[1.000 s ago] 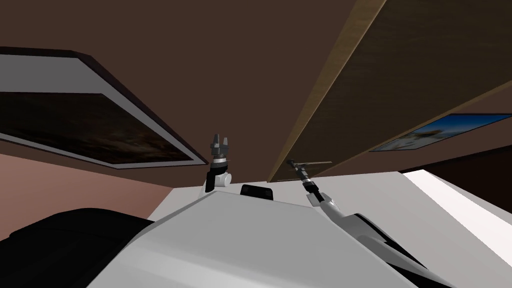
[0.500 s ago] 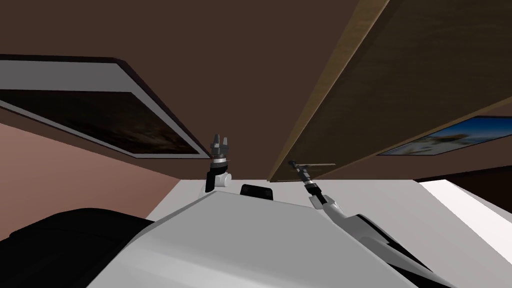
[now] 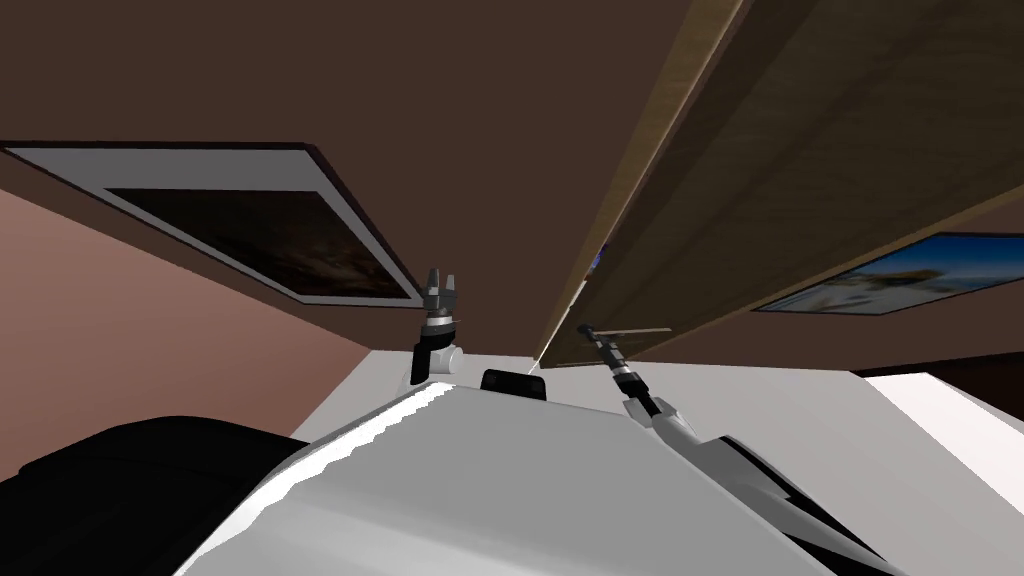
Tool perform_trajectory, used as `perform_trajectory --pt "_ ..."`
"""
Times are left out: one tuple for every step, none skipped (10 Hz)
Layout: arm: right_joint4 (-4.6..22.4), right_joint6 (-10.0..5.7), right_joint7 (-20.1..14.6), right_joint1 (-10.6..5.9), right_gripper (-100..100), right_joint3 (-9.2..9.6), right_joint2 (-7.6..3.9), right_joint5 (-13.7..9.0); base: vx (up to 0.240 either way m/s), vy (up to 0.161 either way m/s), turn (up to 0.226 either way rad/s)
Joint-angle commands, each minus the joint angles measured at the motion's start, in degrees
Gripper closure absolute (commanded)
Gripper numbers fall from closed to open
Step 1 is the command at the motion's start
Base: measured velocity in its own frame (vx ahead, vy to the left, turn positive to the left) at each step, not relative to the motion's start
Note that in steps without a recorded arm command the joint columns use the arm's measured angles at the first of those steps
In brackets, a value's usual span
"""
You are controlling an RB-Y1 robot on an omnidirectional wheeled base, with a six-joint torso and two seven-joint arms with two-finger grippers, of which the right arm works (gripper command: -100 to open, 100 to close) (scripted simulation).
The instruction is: Pull the door open
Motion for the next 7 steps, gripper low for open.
perform_trajectory --pt "-0.2 -1.95 -0.4 1.06 100 0.37 -0.9 -0.5 -0.169 -0.138 0.287" --pt "0.2 -3.29 -0.7 1.71 100 0.74 -1.41 -0.8 -0.172 -0.123 0.227" --pt "0.8 -3.29 -0.7 1.71 100 0.74 -1.41 -0.8 -0.118 -0.062 0.057" --pt "0.2 -3.29 -0.7 1.71 100 0.74 -1.41 -0.8 -0.056 -0.008 -0.072" --pt "0.2 -3.29 -0.7 1.71 100 0.74 -1.41 -0.8 -0.021 0.012 -0.028" --pt "0.6 -4.43 -0.9 2.25 100 1.05 -1.84 -1.0 -0.064 -0.024 0.145" --pt "0.6 -4.43 -0.9 2.25 100 1.05 -1.84 -1.0 -0.074 -0.045 0.105"
